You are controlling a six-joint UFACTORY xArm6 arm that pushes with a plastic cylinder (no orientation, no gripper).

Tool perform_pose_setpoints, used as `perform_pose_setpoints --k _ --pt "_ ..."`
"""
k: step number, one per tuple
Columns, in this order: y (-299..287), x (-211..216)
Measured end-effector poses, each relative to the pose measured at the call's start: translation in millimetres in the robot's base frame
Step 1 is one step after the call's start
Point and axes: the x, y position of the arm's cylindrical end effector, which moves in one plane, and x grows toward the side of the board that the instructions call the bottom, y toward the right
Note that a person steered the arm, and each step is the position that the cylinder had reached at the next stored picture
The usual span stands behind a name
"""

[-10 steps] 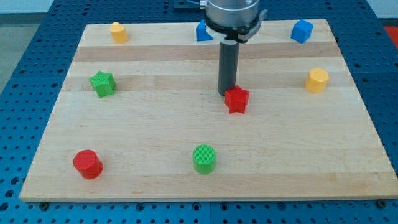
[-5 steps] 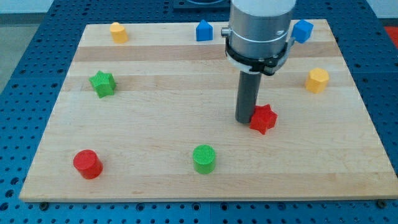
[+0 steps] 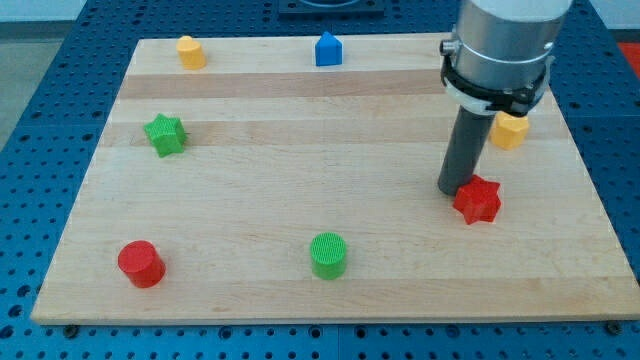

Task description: Put the red star at the bottom right side of board

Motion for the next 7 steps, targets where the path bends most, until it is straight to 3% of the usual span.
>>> perform_pose_setpoints --k 4,7 --pt "39.9 59.4" --pt "51.4 63.9"
